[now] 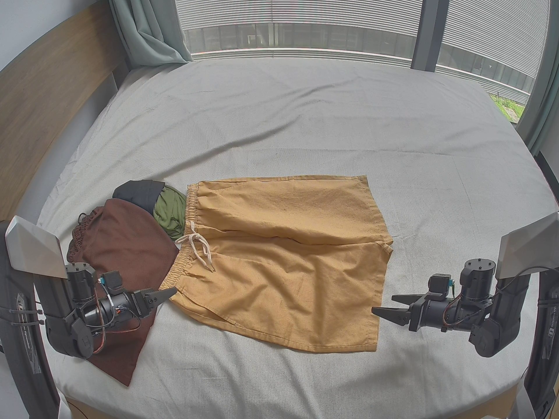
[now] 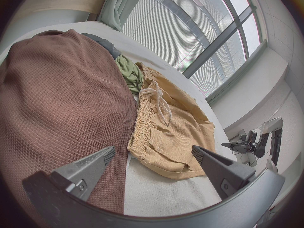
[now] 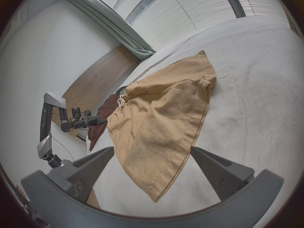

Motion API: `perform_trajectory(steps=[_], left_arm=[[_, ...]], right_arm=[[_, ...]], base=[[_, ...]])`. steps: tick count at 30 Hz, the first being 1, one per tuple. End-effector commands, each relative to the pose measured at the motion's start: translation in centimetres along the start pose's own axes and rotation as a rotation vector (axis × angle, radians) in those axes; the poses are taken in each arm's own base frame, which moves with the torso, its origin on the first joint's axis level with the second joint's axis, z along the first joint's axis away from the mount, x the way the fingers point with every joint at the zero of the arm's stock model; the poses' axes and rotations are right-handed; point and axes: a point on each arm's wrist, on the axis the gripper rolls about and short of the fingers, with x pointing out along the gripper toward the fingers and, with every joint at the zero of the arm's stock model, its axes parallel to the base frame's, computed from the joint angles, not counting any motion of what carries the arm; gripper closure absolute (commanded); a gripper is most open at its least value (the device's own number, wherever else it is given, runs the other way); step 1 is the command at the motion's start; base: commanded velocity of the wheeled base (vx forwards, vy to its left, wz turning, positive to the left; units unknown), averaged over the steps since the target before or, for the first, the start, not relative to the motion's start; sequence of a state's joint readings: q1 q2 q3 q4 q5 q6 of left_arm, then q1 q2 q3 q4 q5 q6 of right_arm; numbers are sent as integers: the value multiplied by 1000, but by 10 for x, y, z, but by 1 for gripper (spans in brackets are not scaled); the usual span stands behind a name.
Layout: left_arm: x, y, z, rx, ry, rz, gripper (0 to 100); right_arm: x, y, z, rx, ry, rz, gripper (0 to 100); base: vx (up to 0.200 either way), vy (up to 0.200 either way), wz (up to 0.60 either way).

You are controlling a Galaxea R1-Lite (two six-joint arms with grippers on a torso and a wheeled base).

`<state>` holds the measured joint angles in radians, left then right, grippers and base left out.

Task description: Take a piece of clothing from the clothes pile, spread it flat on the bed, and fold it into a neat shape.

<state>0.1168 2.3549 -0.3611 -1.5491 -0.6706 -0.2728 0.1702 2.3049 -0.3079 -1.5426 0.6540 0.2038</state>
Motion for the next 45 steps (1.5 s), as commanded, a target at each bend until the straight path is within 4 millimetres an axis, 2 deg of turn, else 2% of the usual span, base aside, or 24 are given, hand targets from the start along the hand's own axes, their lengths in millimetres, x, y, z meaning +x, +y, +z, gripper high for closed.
perform_trajectory(steps=[1, 12, 31, 32, 38, 45], left_arm=[[4, 2, -2, -16, 5, -3, 0], [12, 2, -1, -79, -2, -5, 0], [22, 4, -7, -80, 11, 3, 0], [23, 5, -8, -80, 12, 5, 100], [24, 6, -7, -76, 8, 5, 100], [24, 6, -7, -75, 8, 5, 100]], right_arm=[[1, -1, -2, 4, 5, 0, 0], [3, -4, -4, -1, 11, -3, 0], [4, -5, -5, 0, 13, -6, 0], [4, -5, -5, 0, 13, -4, 0], [3, -5, -6, 3, 15, -8, 0], [-6, 1, -20, 28, 78, -1, 0]], base=[[0, 0, 0], [0, 0, 0], [0, 0, 0], [0, 0, 0], [0, 0, 0], [0, 0, 0]])
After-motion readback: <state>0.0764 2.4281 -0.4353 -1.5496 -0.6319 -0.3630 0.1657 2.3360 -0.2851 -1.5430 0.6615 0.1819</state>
